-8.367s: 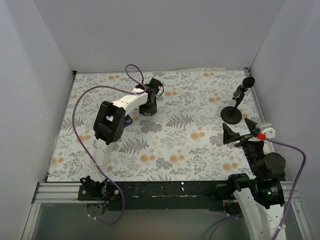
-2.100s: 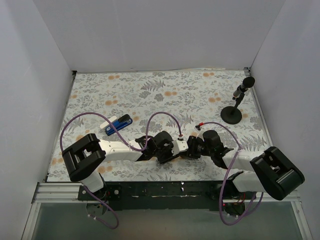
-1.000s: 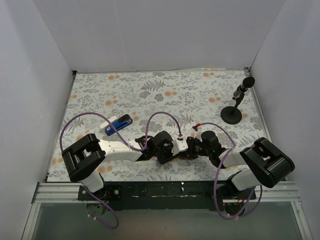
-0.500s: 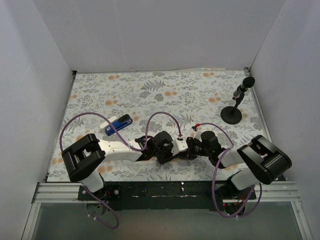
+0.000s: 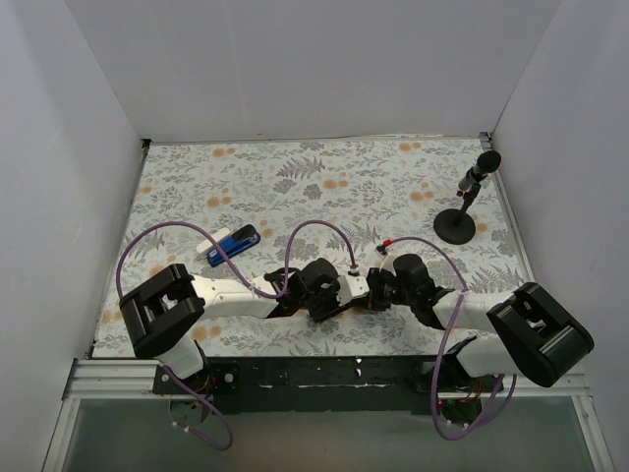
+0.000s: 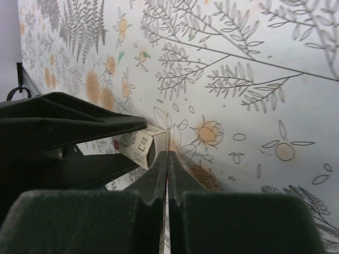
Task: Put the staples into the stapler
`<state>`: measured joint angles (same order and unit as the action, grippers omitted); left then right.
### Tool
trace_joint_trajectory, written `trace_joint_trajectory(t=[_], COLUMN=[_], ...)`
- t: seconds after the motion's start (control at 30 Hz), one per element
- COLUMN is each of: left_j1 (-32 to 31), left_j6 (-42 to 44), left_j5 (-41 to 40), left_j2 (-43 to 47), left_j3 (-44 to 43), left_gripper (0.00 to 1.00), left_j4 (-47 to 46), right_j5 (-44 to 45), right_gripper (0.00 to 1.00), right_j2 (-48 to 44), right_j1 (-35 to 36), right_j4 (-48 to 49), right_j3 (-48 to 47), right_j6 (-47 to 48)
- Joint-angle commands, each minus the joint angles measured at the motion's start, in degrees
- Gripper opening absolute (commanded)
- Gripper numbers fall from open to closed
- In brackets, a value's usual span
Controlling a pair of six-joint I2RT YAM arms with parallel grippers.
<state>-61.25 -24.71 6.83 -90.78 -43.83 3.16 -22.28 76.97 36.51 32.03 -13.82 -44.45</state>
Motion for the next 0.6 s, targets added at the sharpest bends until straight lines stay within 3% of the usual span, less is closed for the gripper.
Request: trace_joint_trajectory(t=[0.0, 0.17, 0.33, 0.37, 0.47, 0.57], left_j1=[0.08, 0.08, 0.08, 0.08, 0.08, 0.08], left_j6=[-0.34, -0.43, -0.6, -0.69, -0.87, -0.87], left_j5=[-1.03, -1.29, -0.77, -0.59, -0.59, -0.33], left_j2=[3.68, 4.03, 4.04, 4.12, 4.12, 4.47], left_j3=[0.77, 0.86, 1.03, 1.03, 1.12, 1.21], left_gripper=[0.31, 0.34, 0.34, 0.34, 0.34, 0.34], left_j4=[0.36, 0.53, 0.18, 0.09, 0.09, -0.26], right_j5=[5.05, 7.52, 5.42, 4.8, 2.78, 2.16], right_gripper=[0.01, 0.01, 0.03, 0.14, 0.32, 0.33], right_j2=[-2.52, -4.9, -5.6, -5.78, -5.87, -5.34], right_j1=[-0.04, -0.04, 0.05, 0.05, 0.05, 0.05], right_j4=[-8.47, -13.57, -10.25, -8.93, -4.88, -3.65], right_j3=[-2.26, -4.28, -3.32, -2.88, -1.56, -1.56], right_j6=[4.45, 6.47, 4.73, 3.94, 1.91, 1.29])
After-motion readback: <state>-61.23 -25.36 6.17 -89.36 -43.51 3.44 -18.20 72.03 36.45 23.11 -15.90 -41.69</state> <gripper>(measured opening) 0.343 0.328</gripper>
